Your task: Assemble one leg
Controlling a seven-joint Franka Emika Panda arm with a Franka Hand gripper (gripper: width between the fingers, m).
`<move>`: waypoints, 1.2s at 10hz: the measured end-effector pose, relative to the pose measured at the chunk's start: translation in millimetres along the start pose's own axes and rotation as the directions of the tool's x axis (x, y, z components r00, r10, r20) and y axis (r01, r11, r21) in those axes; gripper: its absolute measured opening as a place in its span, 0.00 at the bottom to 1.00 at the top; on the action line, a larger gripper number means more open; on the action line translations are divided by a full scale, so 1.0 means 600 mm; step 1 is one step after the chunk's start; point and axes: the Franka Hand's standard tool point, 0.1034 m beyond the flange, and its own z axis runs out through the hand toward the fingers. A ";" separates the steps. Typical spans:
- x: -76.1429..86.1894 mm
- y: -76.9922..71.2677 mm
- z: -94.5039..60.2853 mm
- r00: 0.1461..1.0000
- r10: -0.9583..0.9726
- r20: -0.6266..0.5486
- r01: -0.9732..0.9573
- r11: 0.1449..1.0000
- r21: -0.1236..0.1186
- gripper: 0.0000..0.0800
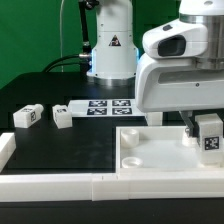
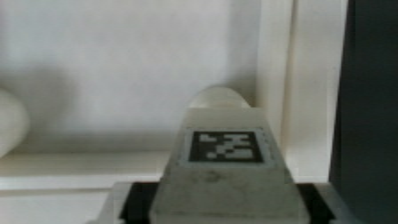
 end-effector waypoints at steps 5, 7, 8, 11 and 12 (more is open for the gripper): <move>-0.004 -0.013 0.005 0.731 0.682 -0.006 -0.682 0.731 -0.009 0.36; -0.004 -0.017 0.006 0.514 0.858 -0.004 -0.858 0.514 -0.010 0.36; -0.002 -0.016 0.005 0.429 0.903 0.005 -0.903 0.429 -0.006 0.36; -0.002 -0.018 0.005 0.360 0.933 0.016 -0.933 0.360 -0.002 0.39; -0.002 -0.018 0.005 0.402 0.916 0.016 -0.916 0.402 -0.001 0.62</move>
Offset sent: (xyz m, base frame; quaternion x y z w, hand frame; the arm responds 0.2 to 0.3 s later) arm 0.0038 -0.0086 -0.0064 -0.0628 0.0299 0.2907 0.9543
